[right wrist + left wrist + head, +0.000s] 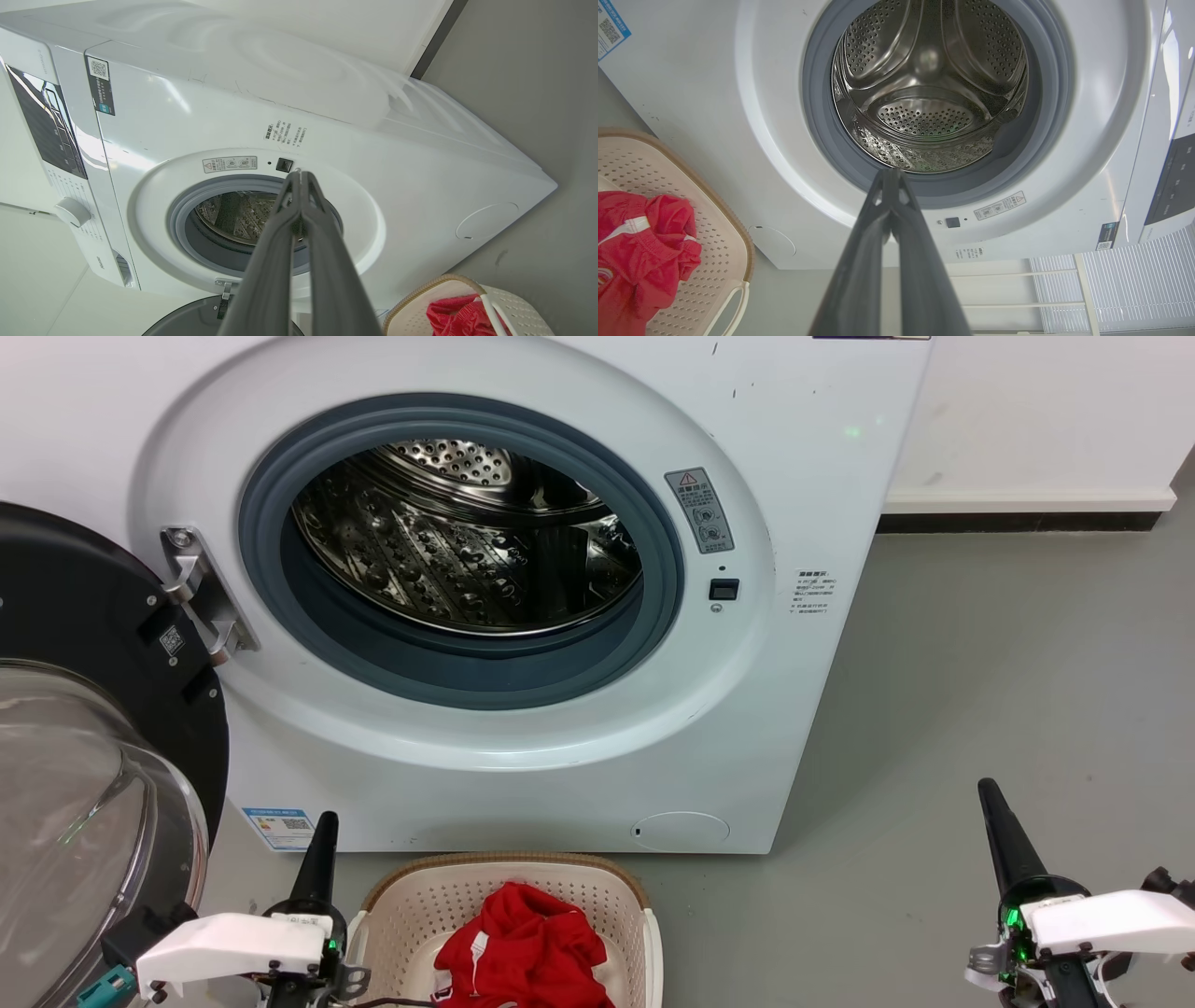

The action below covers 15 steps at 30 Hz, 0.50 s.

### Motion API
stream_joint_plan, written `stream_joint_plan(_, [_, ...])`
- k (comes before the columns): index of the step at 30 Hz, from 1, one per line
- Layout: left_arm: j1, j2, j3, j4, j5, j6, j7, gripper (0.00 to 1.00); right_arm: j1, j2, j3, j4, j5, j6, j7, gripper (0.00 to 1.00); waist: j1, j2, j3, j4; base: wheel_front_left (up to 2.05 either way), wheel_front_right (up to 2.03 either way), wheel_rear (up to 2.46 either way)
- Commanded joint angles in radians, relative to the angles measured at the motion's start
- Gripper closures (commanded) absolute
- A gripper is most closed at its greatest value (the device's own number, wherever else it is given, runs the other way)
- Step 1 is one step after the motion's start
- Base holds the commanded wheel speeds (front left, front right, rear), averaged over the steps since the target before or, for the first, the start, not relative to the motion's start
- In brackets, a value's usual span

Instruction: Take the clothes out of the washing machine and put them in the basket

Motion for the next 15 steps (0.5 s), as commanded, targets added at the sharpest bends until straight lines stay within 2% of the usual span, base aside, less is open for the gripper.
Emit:
stream_joint_plan(1, [-0.024,0.0,0.003,-0.002,-0.024,-0.005,0.006,1.0,-0.023,-0.004,-0.005,0.001,0.025,0.0,0.007,1.0,-0.0001,0.0,0.0,0.0,0.0,0.0,0.0])
stream_joint_plan(4, [-0.026,0.0,0.005,0.0,-0.051,-0.009,0.013,1.0,-0.027,-0.003,-0.008,0.004,0.052,0.0,0.014,1.0,-0.0001,0.0,0.0,0.001,0.0,0.0,0.0])
stream_joint_plan(5, [-0.036,0.0,0.009,0.006,-0.113,-0.016,0.029,1.0,-0.036,-0.002,-0.015,0.011,0.111,0.0,0.03,1.0,-0.0001,0.0,-0.001,0.002,0.0,0.0,0.0])
stream_joint_plan(15, [-0.044,0.0,0.015,0.013,-0.194,-0.025,0.048,1.0,-0.046,0.001,-0.026,0.021,0.19,0.0,0.051,1.0,-0.0001,0.0,-0.002,0.004,0.0,0.0,0.0])
